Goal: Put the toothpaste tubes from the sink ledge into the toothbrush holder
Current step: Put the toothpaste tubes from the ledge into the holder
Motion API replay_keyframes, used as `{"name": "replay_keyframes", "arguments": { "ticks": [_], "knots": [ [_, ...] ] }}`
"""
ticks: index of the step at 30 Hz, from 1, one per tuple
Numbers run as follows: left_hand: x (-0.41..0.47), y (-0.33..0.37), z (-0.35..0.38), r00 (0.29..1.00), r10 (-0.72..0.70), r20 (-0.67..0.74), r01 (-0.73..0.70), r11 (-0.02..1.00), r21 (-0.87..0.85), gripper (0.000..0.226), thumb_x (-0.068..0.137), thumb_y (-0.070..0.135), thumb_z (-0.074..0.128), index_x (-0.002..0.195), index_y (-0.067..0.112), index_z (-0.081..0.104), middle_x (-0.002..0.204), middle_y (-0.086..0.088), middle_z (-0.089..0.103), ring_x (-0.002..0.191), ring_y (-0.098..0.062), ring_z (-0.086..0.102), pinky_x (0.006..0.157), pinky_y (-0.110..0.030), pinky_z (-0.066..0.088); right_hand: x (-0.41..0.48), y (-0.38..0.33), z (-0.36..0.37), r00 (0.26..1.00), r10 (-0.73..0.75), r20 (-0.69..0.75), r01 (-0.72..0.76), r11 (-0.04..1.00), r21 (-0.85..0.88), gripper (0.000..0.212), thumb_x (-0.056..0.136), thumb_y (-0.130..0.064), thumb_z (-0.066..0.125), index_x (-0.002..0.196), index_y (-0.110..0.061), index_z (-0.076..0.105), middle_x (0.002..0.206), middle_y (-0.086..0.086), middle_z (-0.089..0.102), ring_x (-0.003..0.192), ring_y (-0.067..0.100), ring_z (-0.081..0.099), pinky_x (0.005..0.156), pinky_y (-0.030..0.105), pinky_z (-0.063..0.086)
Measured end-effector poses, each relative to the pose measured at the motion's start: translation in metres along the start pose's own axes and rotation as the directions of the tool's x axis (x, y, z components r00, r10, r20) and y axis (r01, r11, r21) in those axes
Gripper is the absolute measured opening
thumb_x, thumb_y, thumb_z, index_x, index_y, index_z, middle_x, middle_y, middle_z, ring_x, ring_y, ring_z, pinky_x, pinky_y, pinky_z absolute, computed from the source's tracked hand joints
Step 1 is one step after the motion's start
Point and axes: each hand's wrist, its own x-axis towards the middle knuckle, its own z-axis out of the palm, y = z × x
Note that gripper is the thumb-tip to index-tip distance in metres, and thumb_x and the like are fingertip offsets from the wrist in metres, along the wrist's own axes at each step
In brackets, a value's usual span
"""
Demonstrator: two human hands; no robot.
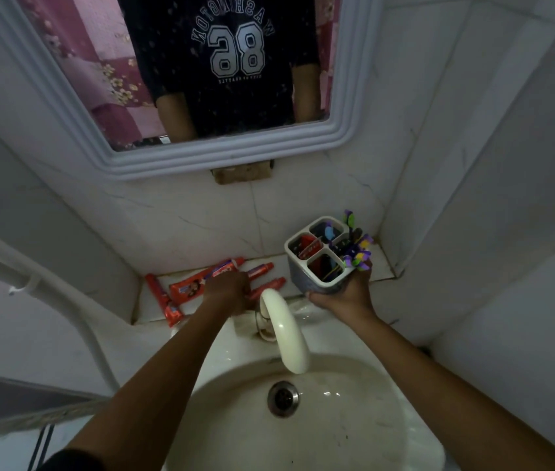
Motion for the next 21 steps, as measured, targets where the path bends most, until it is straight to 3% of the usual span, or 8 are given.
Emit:
{"name": "replay_keyframes", "arguments": {
  "ticks": [4,6,8,10,14,17,19,21],
  "knots": [
    [-0.004,-0.005,-0.03,0.999,0.045,0.023,-0.046,0.999,0.025,0.036,0.077,0.053,0.067,0.098,0.024,0.062,0.1,0.004,0.063,0.092,-0.016,0.056,0.073,-0.033,0.044,-0.001,-0.001,0.0,1.0,-0.02,0.008,0.02,0.997,0.07,0.094,0.071,0.019,0.085,0.15,0.0,0.036,0.132,0.0,0.055,0.123,0.009,0.052,0.086,0.003,0.054],
    [-0.016,-0.011,-0.053,0.999,0.039,-0.006,-0.039,0.999,-0.015,0.03,0.081,0.046,0.067,0.1,0.024,0.059,0.104,0.001,0.065,0.091,-0.017,0.056,0.074,-0.033,0.046,-0.002,0.002,0.0,1.0,-0.024,-0.02,0.025,0.998,0.061,0.099,0.066,0.017,0.089,0.148,0.002,0.037,0.13,0.002,0.057,0.121,0.012,0.057,0.079,0.0,0.052],
    [-0.035,-0.015,-0.081,0.995,0.042,-0.092,-0.049,0.997,-0.066,0.028,0.084,0.043,0.065,0.104,0.024,0.06,0.104,0.001,0.065,0.093,-0.019,0.059,0.076,-0.034,0.05,-0.003,0.004,-0.003,0.999,-0.038,-0.013,0.039,0.999,0.017,0.105,0.057,0.004,0.097,0.146,0.002,0.041,0.131,0.007,0.063,0.116,0.007,0.067,0.078,0.003,0.051],
    [-0.052,-0.015,-0.105,0.973,0.06,-0.221,-0.086,0.99,-0.111,0.025,0.083,0.04,0.066,0.104,0.027,0.061,0.103,0.004,0.065,0.093,-0.019,0.061,0.078,-0.035,0.052,0.003,0.012,-0.003,0.996,-0.068,-0.051,0.069,0.998,0.011,0.111,0.047,-0.001,0.099,0.144,-0.002,0.044,0.132,0.008,0.066,0.11,-0.011,0.067,0.083,0.005,0.053],
    [-0.055,0.003,-0.135,0.878,0.188,-0.44,-0.225,0.974,-0.034,0.023,0.081,0.037,0.069,0.101,0.03,0.061,0.097,0.006,0.065,0.09,-0.017,0.062,0.077,-0.037,0.055,0.01,0.02,-0.002,0.999,-0.034,0.012,0.034,0.999,0.008,0.12,0.04,-0.022,0.105,0.144,-0.015,0.046,0.134,0.003,0.068,0.117,0.002,0.069,0.099,0.033,0.061],
    [-0.041,0.03,-0.147,0.868,0.249,-0.429,-0.24,0.968,0.075,0.027,0.082,0.037,0.068,0.107,0.027,0.064,0.103,0.002,0.064,0.098,-0.021,0.06,0.078,-0.035,0.051,0.006,0.015,-0.004,1.0,-0.014,-0.015,0.013,0.998,-0.063,0.111,0.049,-0.008,0.101,0.144,-0.004,0.045,0.13,0.005,0.066,0.114,0.005,0.069,0.09,0.008,0.055],
    [-0.029,0.05,-0.15,0.888,0.275,-0.368,-0.231,0.96,0.161,0.03,0.084,0.034,0.067,0.112,0.025,0.065,0.111,0.0,0.061,0.106,-0.023,0.058,0.079,-0.035,0.044,0.005,0.015,-0.005,0.999,-0.034,-0.024,0.032,0.996,-0.088,0.113,0.048,-0.017,0.104,0.144,-0.004,0.045,0.129,0.005,0.065,0.116,0.014,0.067,0.094,0.021,0.058],
    [-0.019,0.065,-0.148,0.897,0.315,-0.312,-0.265,0.945,0.193,0.032,0.086,0.029,0.066,0.117,0.023,0.065,0.12,-0.003,0.057,0.112,-0.025,0.056,0.081,-0.037,0.045,0.014,0.028,-0.006,0.996,-0.076,-0.038,0.073,0.995,-0.073,0.128,0.039,-0.037,0.107,0.147,-0.015,0.042,0.137,0.0,0.064,0.125,0.011,0.066,0.104,0.041,0.059]
  ]
}}
